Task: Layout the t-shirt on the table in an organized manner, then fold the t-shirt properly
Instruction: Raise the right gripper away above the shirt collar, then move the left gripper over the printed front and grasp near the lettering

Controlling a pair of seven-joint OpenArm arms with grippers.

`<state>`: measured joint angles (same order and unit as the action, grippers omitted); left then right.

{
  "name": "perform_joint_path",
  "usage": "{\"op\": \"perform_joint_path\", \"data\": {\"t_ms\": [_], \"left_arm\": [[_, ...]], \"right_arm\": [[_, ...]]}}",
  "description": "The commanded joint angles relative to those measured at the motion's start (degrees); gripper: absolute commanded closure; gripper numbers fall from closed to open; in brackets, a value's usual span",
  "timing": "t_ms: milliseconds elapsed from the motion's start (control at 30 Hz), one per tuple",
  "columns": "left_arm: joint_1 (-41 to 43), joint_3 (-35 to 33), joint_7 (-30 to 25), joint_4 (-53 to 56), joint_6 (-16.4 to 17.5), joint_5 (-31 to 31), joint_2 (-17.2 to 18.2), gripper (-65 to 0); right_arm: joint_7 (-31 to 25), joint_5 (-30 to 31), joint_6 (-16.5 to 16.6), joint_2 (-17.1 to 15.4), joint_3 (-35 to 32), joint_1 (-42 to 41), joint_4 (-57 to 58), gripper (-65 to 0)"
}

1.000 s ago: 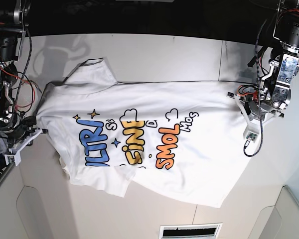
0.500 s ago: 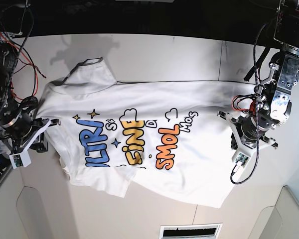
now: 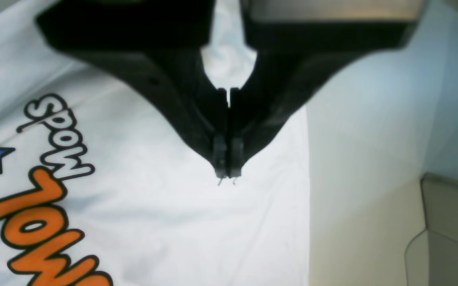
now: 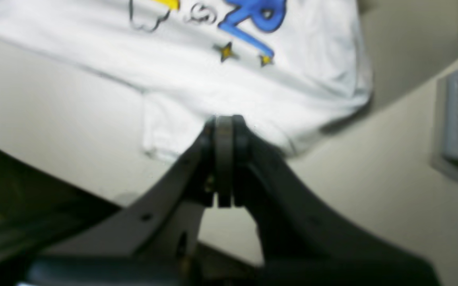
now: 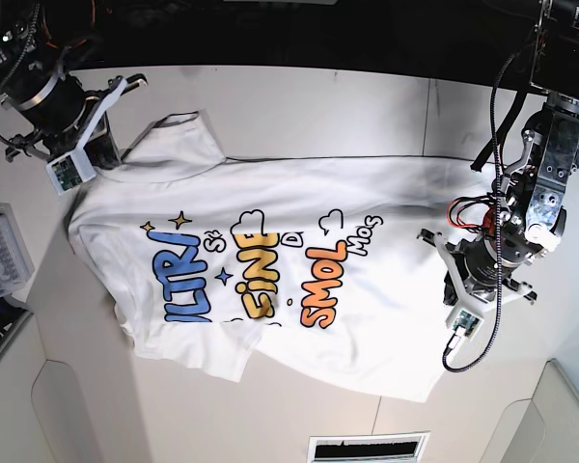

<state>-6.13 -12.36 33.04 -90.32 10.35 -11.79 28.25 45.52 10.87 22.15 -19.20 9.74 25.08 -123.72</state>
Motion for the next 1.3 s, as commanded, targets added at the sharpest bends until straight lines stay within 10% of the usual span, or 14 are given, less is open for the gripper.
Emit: {"op": "perform_joint_path", "data": {"t_ms": [0,133,233,300,700,1267], "left_arm": [[-1.2,0.5,-1.0,-0.9,0.2,0.0,0.7,0.0],[-1.2,0.5,-1.1,-0.9,1.5,0.0,0.6,0.0],[-1.2,0.5,-1.1,-0.9,3.1,0.0,0.1,0.0],[-1.2,0.5,-1.1,-0.9,4.3,0.0,-0.5,0.0],[-0.7,0.5,-1.7,-0.8,4.5,0.0,0.3,0.0],[-0.7,0.5,-2.0,-0.8,5.5,-0.2,0.0,0.0]], "right_arm": [[-0.7,-1.7,-1.1,-0.4,0.4,1.5,-0.9,0.0],[-3.9,-6.1,-2.8,5.1,0.5,6.1,3.0,-0.3],[-7.4,-5.0,-2.9,10.0,1.0,5.4,9.3,-23.0],[-7.8,-1.7,-2.9,11.5,1.7,3.5,13.1,-27.2],[-9.1,24.3,-0.7,20.1,15.5,-1.8,20.5,-27.1],[-8.4,30.3,0.8,20.8,20.5,-13.3,43.5,-18.8]]}}
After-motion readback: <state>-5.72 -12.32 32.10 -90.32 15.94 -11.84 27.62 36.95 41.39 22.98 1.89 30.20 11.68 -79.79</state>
